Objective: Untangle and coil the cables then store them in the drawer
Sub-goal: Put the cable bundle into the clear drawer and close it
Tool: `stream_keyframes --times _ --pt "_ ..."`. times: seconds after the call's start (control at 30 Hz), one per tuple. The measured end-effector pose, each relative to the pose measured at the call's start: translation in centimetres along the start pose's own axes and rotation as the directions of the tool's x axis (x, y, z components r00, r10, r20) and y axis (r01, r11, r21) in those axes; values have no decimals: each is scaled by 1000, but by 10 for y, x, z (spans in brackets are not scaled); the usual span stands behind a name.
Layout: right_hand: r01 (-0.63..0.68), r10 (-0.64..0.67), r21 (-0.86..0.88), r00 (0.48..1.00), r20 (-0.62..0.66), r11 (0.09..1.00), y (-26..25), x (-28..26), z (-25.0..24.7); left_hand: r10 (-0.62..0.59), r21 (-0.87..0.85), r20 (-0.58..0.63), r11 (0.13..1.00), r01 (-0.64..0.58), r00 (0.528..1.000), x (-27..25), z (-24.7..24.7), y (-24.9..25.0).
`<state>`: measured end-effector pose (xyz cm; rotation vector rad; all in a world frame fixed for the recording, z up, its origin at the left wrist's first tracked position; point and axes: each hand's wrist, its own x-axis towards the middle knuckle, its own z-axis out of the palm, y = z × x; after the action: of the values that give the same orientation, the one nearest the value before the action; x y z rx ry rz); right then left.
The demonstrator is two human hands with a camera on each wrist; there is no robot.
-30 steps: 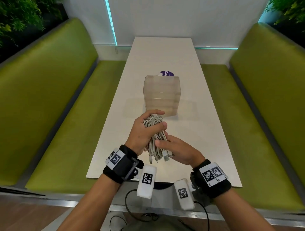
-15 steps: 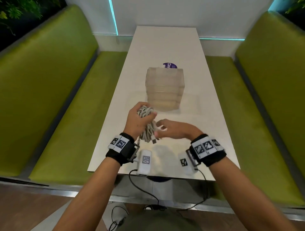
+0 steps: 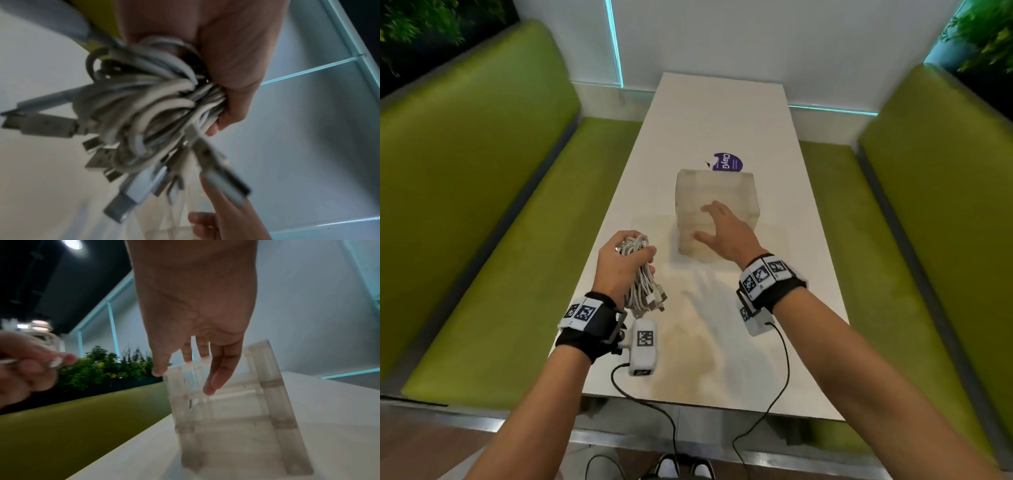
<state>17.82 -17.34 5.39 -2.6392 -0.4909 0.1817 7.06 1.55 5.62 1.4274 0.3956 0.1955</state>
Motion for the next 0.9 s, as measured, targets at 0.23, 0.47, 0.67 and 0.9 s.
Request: stream_keyframes --times 0.23,0.47,0.67,0.9 --pt "-69 69 0 994 -81 998 6 -63 -6 19 37 28 999 -20 999 -4 8 -4" --pt "94 -87 83 993 -80 992 39 -114 -8 -53 127 120 991 37 991 -23 12 -11" --pt "166 -150 178 984 -101 970 45 -136 4 -112 239 200 969 62 973 -41 21 -20" --pt "143 -110 197 979 -172 970 40 -147 10 -114 279 192 958 57 975 -41 21 -18"
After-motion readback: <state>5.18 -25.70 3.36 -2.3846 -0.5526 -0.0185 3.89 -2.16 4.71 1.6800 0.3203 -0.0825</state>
